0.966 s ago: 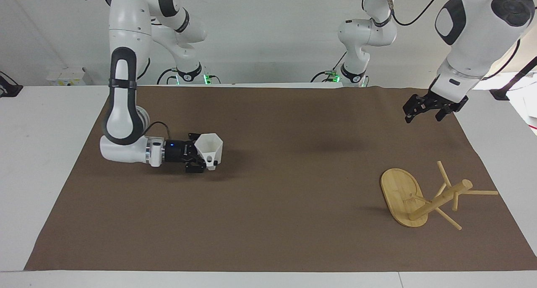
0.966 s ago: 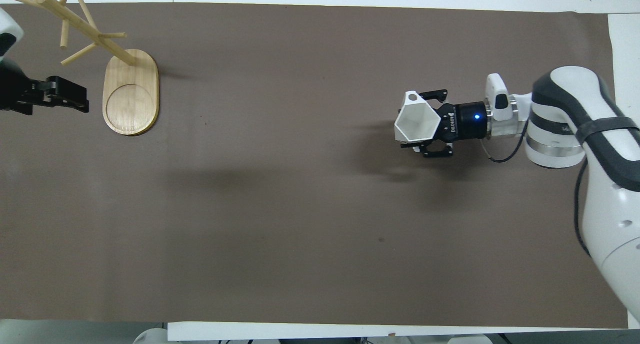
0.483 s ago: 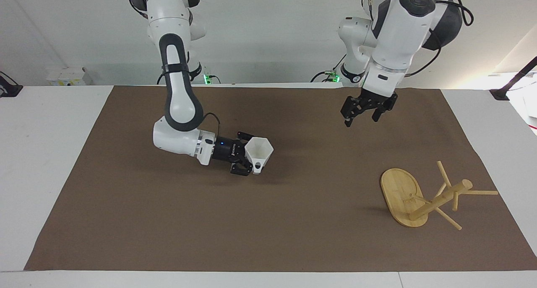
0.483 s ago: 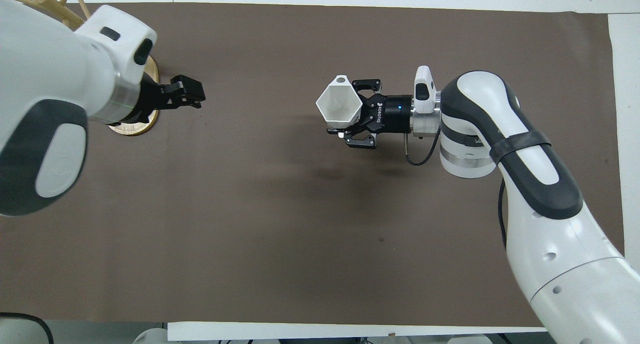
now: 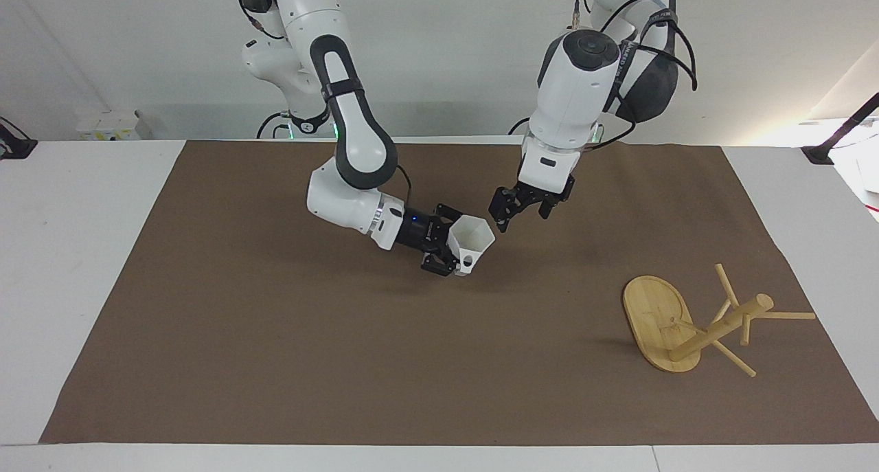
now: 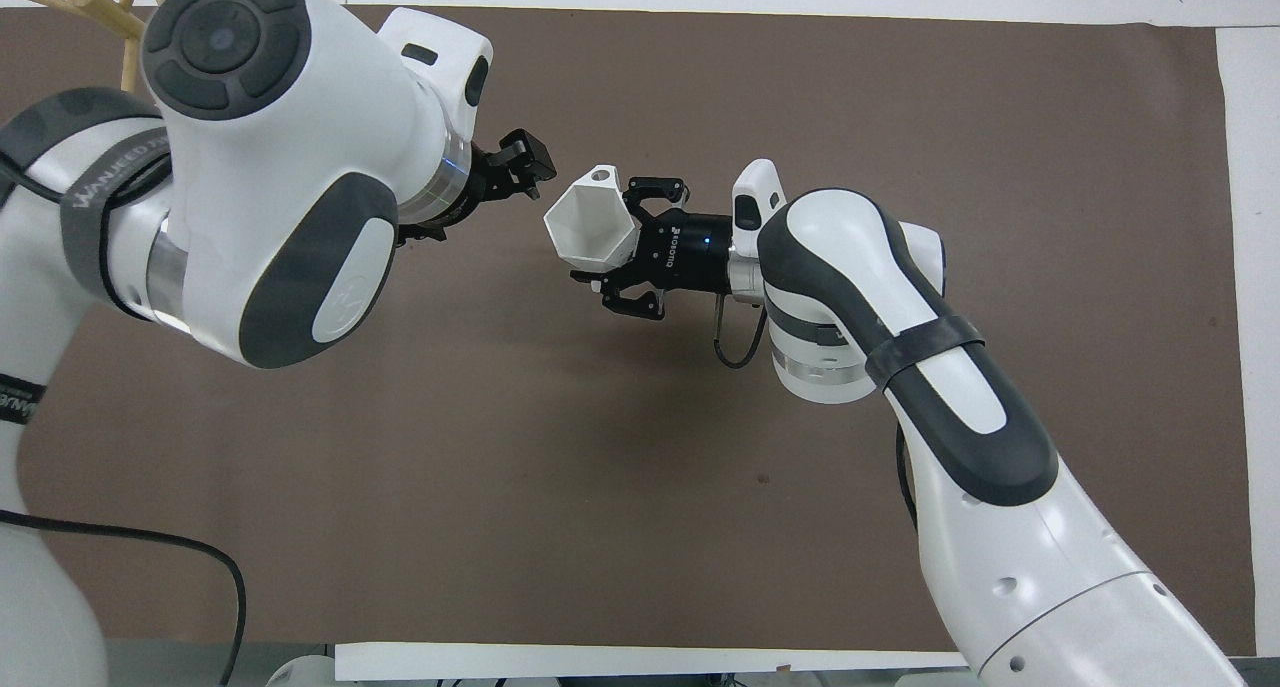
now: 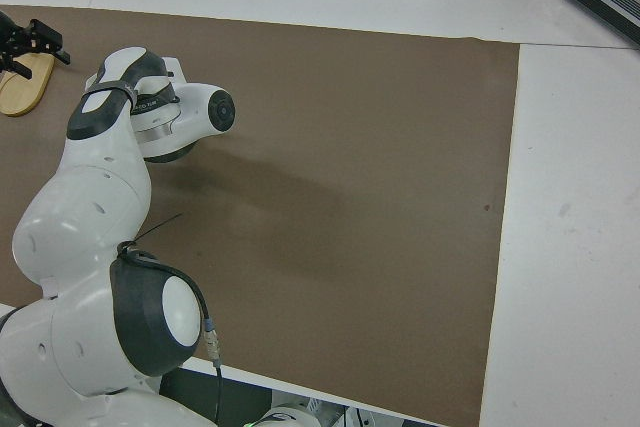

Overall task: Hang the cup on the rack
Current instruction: 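Grasp the cup with the left gripper while the right gripper holds it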

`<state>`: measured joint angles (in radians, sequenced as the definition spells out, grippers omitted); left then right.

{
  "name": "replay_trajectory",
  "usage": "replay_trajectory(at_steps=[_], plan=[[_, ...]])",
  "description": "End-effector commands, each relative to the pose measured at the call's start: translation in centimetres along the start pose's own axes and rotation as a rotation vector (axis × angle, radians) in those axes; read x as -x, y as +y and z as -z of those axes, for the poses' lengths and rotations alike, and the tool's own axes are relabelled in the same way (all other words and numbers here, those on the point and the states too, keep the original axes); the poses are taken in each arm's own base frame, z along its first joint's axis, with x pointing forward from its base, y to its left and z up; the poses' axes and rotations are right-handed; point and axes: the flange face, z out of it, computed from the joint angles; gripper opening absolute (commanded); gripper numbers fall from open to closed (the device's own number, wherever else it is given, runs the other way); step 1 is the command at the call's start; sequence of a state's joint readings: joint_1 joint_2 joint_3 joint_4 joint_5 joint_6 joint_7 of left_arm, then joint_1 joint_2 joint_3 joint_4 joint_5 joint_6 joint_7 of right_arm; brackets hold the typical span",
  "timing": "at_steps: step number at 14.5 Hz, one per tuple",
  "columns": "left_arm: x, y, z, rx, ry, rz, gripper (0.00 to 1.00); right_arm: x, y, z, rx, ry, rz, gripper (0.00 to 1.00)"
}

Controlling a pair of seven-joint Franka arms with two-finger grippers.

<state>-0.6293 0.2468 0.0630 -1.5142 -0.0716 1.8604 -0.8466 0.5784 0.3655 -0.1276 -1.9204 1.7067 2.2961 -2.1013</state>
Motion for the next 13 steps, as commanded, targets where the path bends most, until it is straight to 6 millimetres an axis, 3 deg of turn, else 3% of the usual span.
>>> replay_trajectory(at_steps=[1, 4, 8, 9, 10, 13], plan=[[0.0, 0.7, 0.2, 0.016, 0.001, 0.016, 0.97, -1.0, -0.6, 0.2, 0.036, -0.006, -0.020, 0.45], [2.1, 2.3, -1.9, 0.038, 0.000, -0.017, 0.95, -0.8, -0.9, -0.2, 0.055, -0.028, -0.019, 0.45], [4.1, 2.1, -5.5, 0.026, -0.021, -0.040, 0.92, -0.9, -1.0, -0.3, 0.054, -0.029, -0.029, 0.45], [4.3, 1.9, -6.1, 0.017, -0.030, -0.036, 0.65, -0.9, -0.9, -0.3, 0.055, -0.028, -0.028, 0.45], [4.5, 1.7, -6.2, 0.006, -0.038, -0.035, 0.01, -0.9, -0.9, -0.3, 0.054, -0.027, -0.028, 0.45], [4.0, 1.7, -6.1, 0.034, -0.013, -0.036, 0.00, -1.2, -0.9, -0.2, 0.057, -0.023, -0.030, 0.45]])
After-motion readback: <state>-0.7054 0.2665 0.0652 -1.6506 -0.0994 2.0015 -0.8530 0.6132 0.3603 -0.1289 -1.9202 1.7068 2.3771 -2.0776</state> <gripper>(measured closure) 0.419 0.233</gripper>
